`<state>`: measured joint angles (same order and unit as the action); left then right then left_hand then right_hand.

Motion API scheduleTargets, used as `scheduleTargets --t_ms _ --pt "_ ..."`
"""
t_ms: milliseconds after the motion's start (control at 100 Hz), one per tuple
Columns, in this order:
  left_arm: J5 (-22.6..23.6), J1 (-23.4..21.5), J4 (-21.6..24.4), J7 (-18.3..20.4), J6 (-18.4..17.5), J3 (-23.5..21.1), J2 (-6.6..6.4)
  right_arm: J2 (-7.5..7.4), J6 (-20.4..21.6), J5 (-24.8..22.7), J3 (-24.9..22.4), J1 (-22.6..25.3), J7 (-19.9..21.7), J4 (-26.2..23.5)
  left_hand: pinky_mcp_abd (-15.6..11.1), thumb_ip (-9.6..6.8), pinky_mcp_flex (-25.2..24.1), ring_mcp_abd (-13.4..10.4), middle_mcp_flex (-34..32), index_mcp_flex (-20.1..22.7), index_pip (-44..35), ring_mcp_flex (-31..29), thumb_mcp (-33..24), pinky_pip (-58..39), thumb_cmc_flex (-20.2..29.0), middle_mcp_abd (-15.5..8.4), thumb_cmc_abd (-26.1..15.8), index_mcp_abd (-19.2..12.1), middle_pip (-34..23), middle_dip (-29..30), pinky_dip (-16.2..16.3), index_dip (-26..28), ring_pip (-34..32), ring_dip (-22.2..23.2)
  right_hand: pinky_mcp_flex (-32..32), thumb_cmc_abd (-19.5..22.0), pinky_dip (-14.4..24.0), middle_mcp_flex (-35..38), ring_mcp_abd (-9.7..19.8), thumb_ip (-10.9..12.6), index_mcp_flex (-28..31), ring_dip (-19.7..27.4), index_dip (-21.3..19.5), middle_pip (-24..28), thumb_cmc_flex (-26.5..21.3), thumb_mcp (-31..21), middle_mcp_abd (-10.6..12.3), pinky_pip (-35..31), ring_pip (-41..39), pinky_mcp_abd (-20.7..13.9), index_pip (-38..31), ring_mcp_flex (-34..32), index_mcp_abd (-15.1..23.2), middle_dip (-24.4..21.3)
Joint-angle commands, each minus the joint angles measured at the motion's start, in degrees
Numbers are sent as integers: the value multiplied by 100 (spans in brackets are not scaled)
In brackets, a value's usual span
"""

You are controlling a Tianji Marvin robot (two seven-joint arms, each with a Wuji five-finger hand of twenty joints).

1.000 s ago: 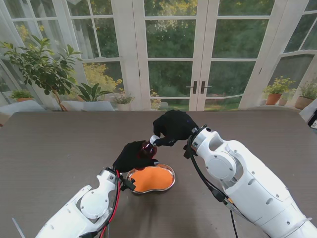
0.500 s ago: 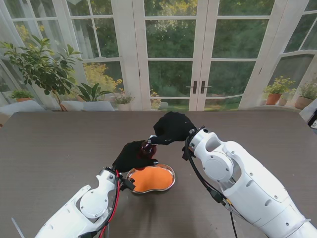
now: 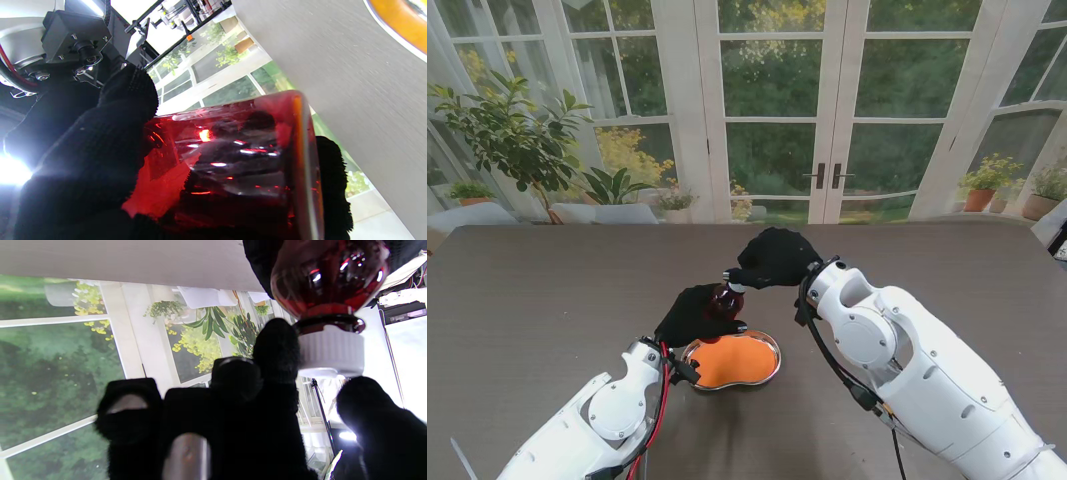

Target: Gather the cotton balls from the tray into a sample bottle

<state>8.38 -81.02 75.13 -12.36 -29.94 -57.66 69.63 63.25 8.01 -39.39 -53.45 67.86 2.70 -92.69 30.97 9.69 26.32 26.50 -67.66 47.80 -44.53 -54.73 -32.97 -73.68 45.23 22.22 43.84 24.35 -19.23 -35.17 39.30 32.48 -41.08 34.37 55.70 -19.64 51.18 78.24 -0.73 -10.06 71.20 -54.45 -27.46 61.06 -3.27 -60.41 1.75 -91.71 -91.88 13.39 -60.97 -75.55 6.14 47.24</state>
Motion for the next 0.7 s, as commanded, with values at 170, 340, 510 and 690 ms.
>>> scheduleTargets --t_ms 170,340,510,690 --pt "-18 19 5 114 -2 33 31 43 -238 -7 -125 190 -60 -132 -90 -54 -252 207 -259 727 -360 53 -765 24 909 -414 -1362 -1174 -2 45 19 108 -95 73 -550 719 206 -763 15 296 -1877 781 -180 -1844 521 1601 -121 -21 1606 -12 2100 19 -30 169" --pt "-30 34 -11 112 1 53 37 72 -193 226 -246 313 -141 -176 -93 -55 -254 205 -256 728 -363 55 -764 24 912 -414 -1361 -1171 -3 44 20 112 -94 73 -856 -20 153 -2172 -232 301 -3387 1387 -283 -2070 -160 2136 -206 404 3376 -76 1828 86 18 -208" --pt "-49 49 -23 110 5 72 44 58 173 479 -304 384 -47 -171 -90 -56 -259 205 -256 729 -364 55 -761 25 915 -402 -1362 -1173 -4 42 20 113 -97 75 -1109 -1508 9 -3319 -276 434 -4021 1641 -137 -2155 -874 2121 -262 1146 4821 -82 1589 763 157 -891" --pt "-40 57 -28 92 -15 83 50 54 424 559 -212 331 -15 -46 -87 -57 -254 212 -257 726 -363 49 -758 20 912 -411 -1364 -1173 -5 42 23 112 -98 75 -1037 -1867 -119 -3568 -207 570 -4062 1826 -112 -2095 -2104 2577 -344 1536 5257 -168 1404 827 342 -1159"
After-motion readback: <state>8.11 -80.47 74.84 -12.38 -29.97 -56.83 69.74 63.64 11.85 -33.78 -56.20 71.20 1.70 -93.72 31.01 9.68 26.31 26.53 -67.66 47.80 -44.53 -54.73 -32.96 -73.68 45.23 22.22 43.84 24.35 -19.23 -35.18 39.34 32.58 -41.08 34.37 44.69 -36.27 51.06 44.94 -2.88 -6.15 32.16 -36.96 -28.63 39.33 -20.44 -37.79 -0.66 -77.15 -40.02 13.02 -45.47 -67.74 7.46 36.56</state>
